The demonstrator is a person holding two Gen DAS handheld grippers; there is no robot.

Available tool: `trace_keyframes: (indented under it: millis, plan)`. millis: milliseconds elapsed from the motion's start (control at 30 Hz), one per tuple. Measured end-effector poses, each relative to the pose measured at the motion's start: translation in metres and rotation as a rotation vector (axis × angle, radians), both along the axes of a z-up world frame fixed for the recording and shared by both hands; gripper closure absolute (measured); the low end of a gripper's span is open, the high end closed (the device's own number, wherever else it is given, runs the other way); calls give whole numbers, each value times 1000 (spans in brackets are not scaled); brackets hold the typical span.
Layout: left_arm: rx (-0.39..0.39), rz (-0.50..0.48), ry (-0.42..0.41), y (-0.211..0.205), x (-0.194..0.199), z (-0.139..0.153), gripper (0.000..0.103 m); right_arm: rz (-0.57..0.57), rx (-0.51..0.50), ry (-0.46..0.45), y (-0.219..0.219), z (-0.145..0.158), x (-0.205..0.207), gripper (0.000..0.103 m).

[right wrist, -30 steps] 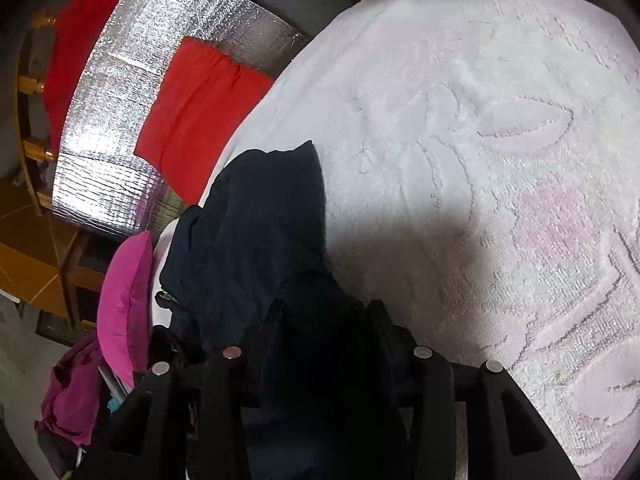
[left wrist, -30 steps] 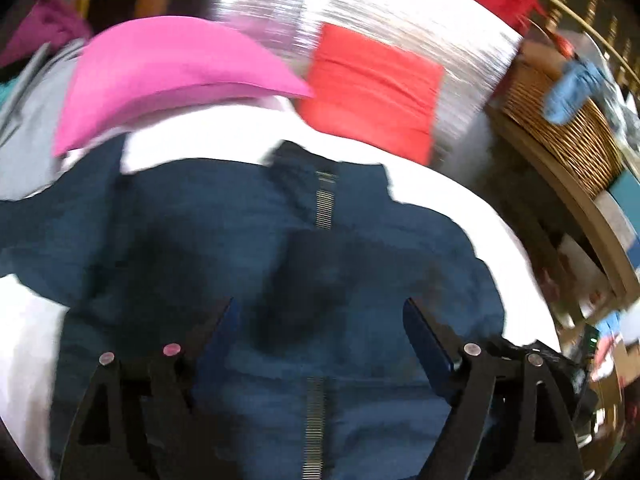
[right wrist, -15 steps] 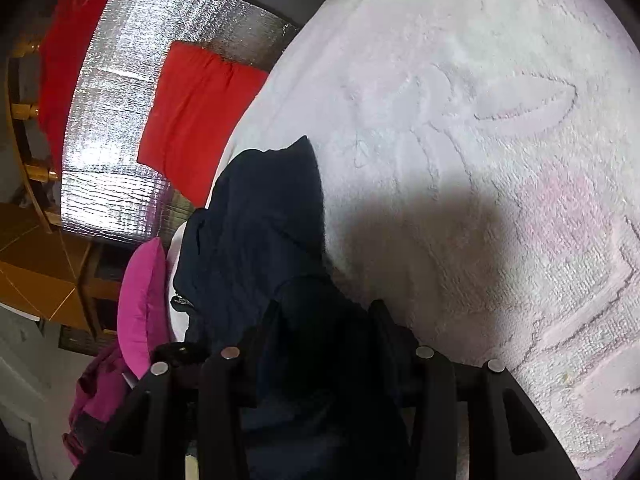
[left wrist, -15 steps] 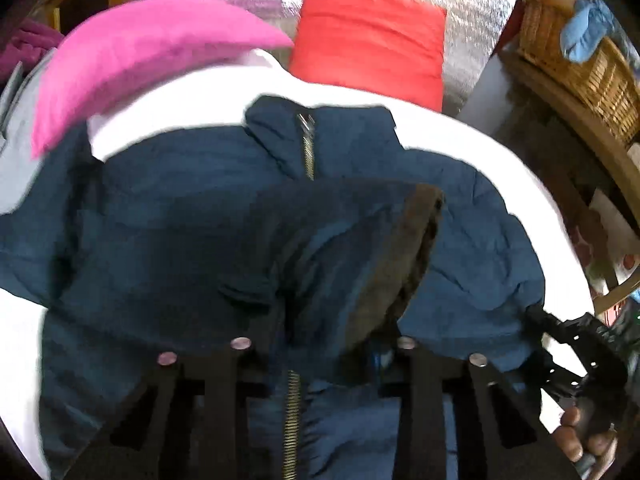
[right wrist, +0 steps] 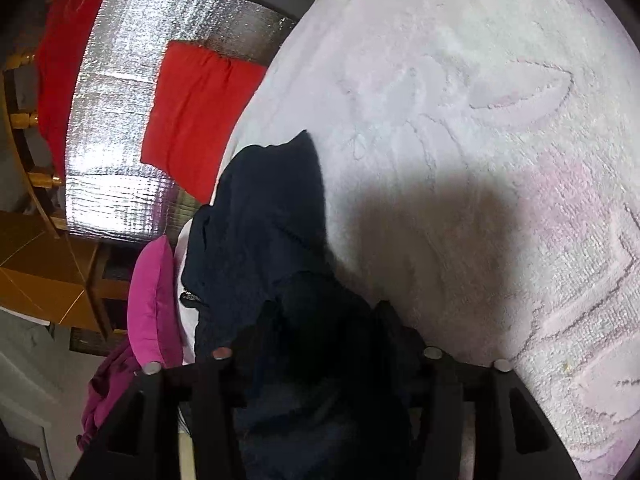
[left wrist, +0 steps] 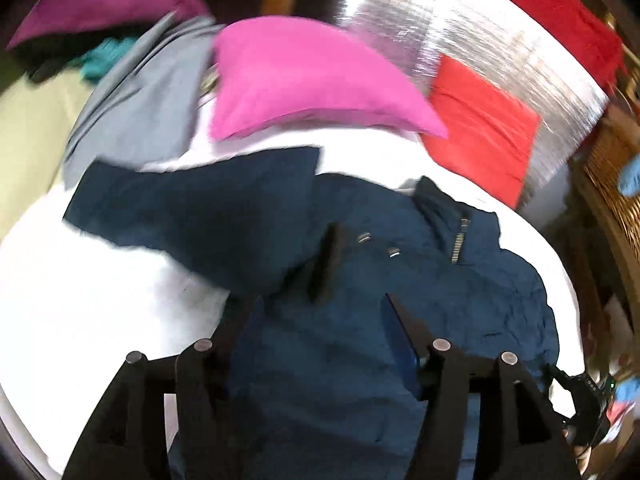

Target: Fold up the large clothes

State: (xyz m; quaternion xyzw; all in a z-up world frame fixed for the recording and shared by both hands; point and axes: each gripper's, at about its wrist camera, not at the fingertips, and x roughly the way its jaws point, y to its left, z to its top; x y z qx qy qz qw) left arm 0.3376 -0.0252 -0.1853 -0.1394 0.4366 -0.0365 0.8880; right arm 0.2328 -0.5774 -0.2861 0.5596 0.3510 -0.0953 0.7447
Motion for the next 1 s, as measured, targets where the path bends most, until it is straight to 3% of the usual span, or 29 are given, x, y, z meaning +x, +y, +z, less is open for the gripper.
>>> trace_keyframes:
  millis: [167, 233, 300, 367, 467, 533, 667, 867, 933, 1000]
  plan:
    - [-56, 190, -12, 52, -11, -29, 40, 28, -85, 11, 10, 11, 5, 36]
    - [-105, 241, 9, 76, -5, -37, 40, 50, -160, 37, 17, 14, 11, 60]
    - [-169, 268, 1, 90, 4, -44, 31, 69, -254, 92, 24, 15, 18, 61]
    - [-267, 309, -3, 112, 9, -58, 27, 65, -280, 106, 27, 20, 19, 61]
    - [-402, 367, 31, 140, 18, -83, 27, 42, -319, 124, 28, 34, 17, 52]
    - [-494, 378, 43, 153, 28, -98, 27, -7, -374, 111, 25, 48, 8, 29]
    - [-626, 417, 35, 173, 43, -117, 27, -114, -441, 43, 16, 68, -11, 28]
    - [-780, 483, 14, 199, 63, -134, 29, -95, -474, 21, 28, 71, -4, 28]
    - [-809, 497, -10, 205, 66, -137, 42, -82, -490, 17, 32, 70, -1, 28]
    - [-787, 489, -28, 206, 70, -134, 74, -73, -509, 19, 36, 71, -2, 28]
